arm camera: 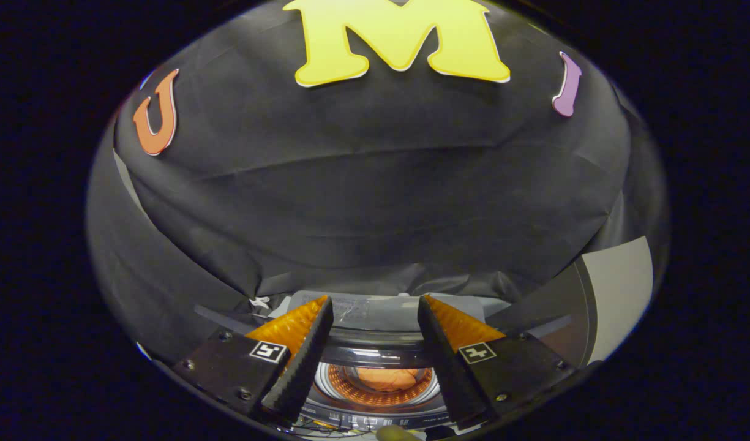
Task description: Put the clothes into the washing machine and then close the washing machine lid.
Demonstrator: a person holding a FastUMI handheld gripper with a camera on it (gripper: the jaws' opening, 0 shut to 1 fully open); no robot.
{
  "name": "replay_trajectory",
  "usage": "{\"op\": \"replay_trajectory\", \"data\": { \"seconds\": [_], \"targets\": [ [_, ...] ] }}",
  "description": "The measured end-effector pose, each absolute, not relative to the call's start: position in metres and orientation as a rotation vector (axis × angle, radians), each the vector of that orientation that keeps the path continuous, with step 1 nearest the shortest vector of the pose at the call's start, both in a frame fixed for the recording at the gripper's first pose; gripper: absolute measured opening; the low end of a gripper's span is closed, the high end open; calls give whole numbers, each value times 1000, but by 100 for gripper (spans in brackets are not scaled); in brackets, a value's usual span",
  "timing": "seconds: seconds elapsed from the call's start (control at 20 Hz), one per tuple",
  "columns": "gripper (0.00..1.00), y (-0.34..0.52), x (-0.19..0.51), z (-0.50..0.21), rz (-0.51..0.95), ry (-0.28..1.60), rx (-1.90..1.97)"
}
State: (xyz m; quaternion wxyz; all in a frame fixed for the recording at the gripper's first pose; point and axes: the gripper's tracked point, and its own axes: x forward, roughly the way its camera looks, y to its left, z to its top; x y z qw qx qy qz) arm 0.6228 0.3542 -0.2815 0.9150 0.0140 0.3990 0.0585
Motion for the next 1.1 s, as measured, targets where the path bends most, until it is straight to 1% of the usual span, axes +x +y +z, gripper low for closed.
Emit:
{"op": "replay_trajectory", "data": {
  "seconds": [1.1],
  "targets": [
    [88, 351, 599, -286, 112, 825, 25]
  ]
}}
